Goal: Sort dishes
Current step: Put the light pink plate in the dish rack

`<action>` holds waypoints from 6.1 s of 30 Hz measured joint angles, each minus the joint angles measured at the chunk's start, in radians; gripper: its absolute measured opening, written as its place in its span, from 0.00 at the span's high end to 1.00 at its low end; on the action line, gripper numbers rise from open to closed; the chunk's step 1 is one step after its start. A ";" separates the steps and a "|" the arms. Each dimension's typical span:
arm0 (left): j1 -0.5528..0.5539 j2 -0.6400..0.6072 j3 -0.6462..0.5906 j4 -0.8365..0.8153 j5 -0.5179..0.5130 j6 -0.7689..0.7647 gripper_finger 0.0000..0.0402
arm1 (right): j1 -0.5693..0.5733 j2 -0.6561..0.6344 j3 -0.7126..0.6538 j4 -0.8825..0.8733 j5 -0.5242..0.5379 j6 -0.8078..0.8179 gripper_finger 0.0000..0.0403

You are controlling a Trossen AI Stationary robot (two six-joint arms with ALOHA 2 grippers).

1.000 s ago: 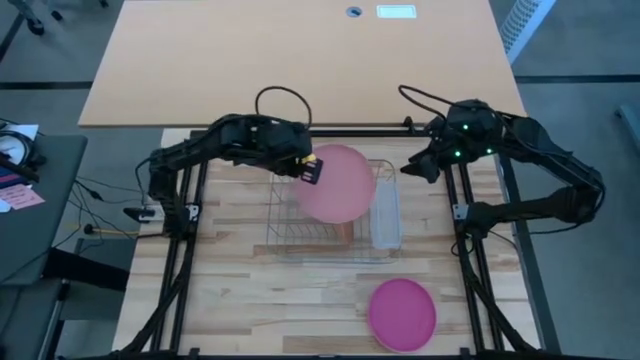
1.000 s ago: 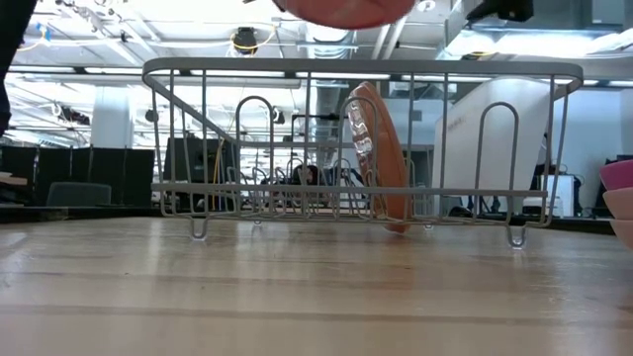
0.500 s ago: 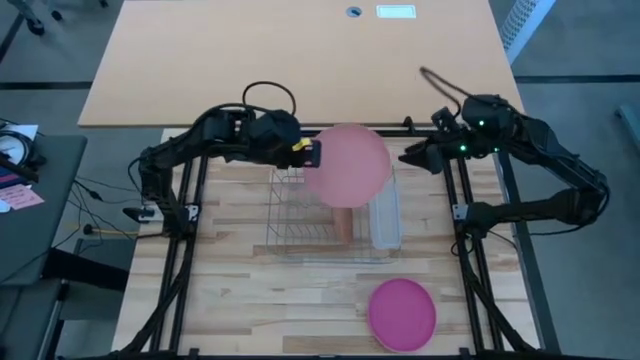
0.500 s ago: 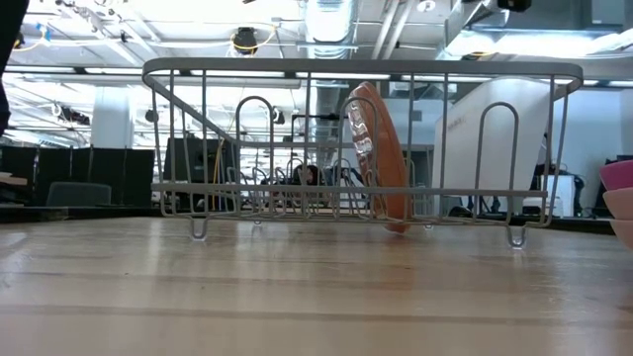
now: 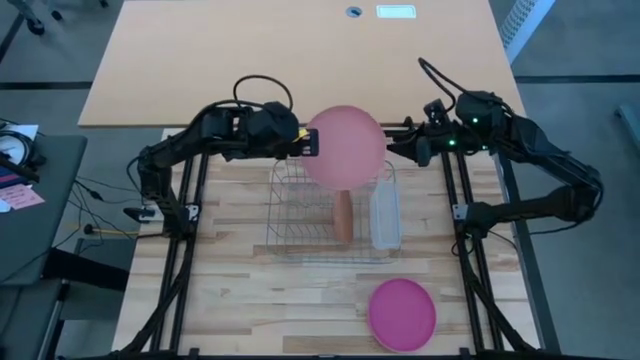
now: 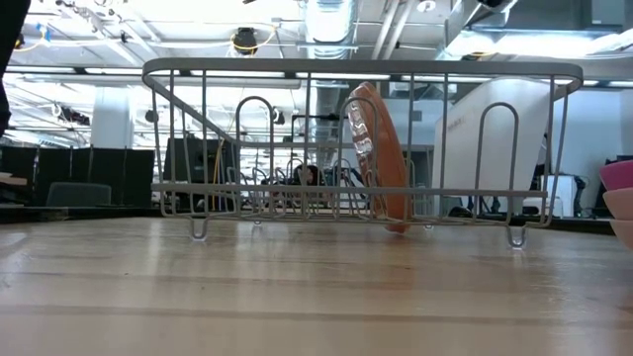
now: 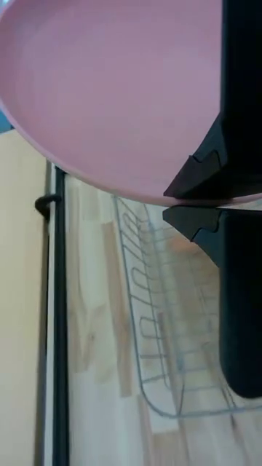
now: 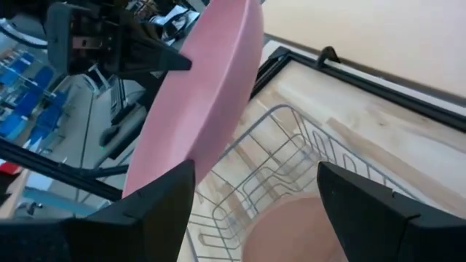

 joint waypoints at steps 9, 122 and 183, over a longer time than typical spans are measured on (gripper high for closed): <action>-0.001 0.000 -0.002 -0.109 -0.054 0.002 1.00 | 0.014 0.064 0.000 0.059 0.000 0.079 0.28; -0.039 -0.179 0.001 -0.047 -0.096 -0.063 0.67 | -0.090 0.272 -0.001 0.047 -0.101 0.044 0.94; -0.018 -0.083 -0.004 1.169 -0.353 1.032 0.52 | -0.168 0.271 0.001 1.044 -0.096 0.654 0.94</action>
